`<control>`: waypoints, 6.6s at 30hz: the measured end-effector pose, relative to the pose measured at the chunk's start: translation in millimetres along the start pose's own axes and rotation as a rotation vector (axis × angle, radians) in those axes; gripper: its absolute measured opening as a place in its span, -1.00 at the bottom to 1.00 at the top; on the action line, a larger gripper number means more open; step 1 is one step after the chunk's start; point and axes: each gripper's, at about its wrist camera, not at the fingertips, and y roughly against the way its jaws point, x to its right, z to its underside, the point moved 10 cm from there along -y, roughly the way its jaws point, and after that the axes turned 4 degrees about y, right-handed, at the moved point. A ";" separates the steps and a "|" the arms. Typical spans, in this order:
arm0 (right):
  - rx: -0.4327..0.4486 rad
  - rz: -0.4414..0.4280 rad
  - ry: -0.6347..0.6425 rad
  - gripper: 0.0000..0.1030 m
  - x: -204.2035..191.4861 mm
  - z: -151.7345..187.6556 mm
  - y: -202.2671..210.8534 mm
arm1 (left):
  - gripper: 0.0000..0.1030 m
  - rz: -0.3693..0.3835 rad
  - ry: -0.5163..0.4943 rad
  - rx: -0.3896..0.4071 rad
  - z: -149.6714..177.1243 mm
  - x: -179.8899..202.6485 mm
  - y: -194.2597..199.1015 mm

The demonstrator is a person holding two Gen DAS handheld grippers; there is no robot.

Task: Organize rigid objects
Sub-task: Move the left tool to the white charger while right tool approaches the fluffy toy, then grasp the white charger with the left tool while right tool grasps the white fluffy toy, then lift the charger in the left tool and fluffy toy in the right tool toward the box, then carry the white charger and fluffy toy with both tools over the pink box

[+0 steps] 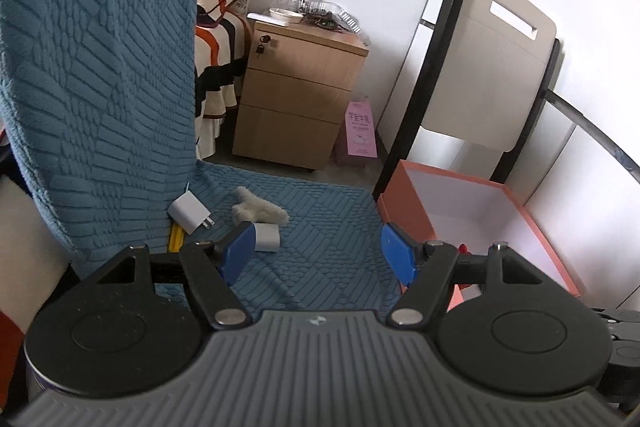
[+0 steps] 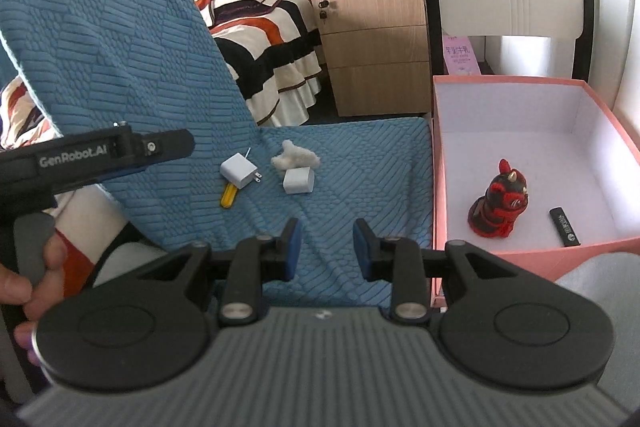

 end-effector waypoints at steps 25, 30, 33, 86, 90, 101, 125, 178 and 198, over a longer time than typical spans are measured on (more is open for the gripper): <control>-0.031 -0.014 0.064 -0.36 8.1 -8.9 -89.8 | 0.45 -0.100 0.044 -0.014 19.1 -67.6 -114.9; -0.028 -0.021 0.078 -0.37 9.6 -17.0 -102.8 | 0.47 -0.139 -0.061 0.018 20.2 -61.4 -129.9; -0.032 -0.025 0.109 -0.37 11.8 -18.9 -116.5 | 0.48 -0.152 -0.069 0.004 24.3 -62.5 -145.6; -0.147 -0.271 0.292 -0.48 -23.6 -47.7 -330.3 | 0.61 -0.488 -0.637 -0.203 30.7 -159.4 -320.9; -0.131 -0.253 0.289 -0.56 -22.2 -46.3 -326.0 | 0.55 -0.457 -0.581 -0.215 28.5 -162.7 -322.1; -0.055 -0.199 0.302 -0.71 -16.7 -51.9 -296.3 | 0.17 -0.384 -0.399 -0.196 24.9 -159.5 -304.8; -0.101 -0.018 0.201 -0.73 21.0 -9.1 -208.4 | 0.08 -0.260 0.064 -0.156 53.5 -127.1 -220.3; -0.192 0.056 0.081 -0.04 13.0 49.7 -197.1 | 0.38 -0.161 0.070 -0.307 112.7 -95.3 -183.3; -0.202 0.028 0.099 -0.04 2.9 55.3 -184.5 | 0.14 -0.178 0.050 -0.304 113.0 -97.8 -193.1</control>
